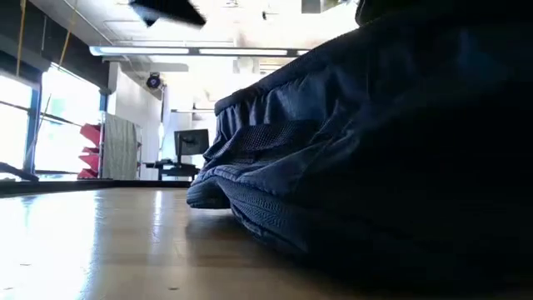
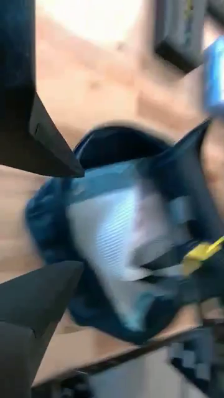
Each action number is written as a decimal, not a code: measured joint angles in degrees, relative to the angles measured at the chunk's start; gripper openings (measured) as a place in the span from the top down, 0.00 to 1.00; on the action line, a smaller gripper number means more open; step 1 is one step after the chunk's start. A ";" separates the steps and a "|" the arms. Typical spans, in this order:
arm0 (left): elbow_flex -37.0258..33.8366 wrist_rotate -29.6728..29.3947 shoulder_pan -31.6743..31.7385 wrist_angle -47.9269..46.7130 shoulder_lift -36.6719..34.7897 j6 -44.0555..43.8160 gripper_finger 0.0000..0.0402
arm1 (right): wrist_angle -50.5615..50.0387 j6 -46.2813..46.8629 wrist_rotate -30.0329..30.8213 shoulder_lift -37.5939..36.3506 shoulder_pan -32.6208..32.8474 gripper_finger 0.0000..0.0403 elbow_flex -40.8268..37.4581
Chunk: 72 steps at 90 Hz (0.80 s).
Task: Unpack backpack
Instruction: Put the white zip bag into the backpack
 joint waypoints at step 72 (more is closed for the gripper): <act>6.99 10.62 11.81 19.15 28.29 8.00 0.74 | -5.56 0.92 -5.98 -0.64 -3.79 0.95 0.04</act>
